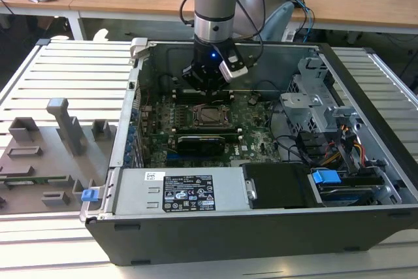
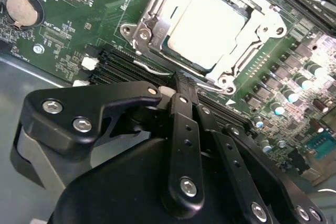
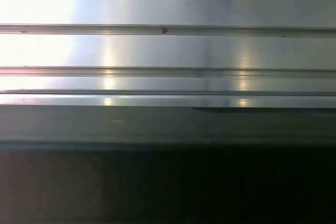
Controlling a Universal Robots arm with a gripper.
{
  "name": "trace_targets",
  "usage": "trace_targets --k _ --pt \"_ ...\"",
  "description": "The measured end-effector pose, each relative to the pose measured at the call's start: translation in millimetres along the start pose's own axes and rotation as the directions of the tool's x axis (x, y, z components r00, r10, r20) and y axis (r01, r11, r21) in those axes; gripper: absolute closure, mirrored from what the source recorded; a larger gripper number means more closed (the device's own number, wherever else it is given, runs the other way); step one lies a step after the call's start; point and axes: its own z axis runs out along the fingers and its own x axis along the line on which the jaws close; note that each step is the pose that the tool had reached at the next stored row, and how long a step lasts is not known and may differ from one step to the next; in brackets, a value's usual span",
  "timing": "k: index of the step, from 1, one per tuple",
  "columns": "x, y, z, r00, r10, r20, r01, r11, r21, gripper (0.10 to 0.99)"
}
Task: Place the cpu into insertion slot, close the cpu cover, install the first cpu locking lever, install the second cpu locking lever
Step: 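Install the first cpu locking lever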
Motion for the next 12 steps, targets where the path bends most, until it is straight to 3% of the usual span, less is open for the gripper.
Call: trace_targets --k 12 --pt "-13.6 -0.1 8.4 1.0000 0.000 -0.0022 0.000 1.0000 0.000 0.980"
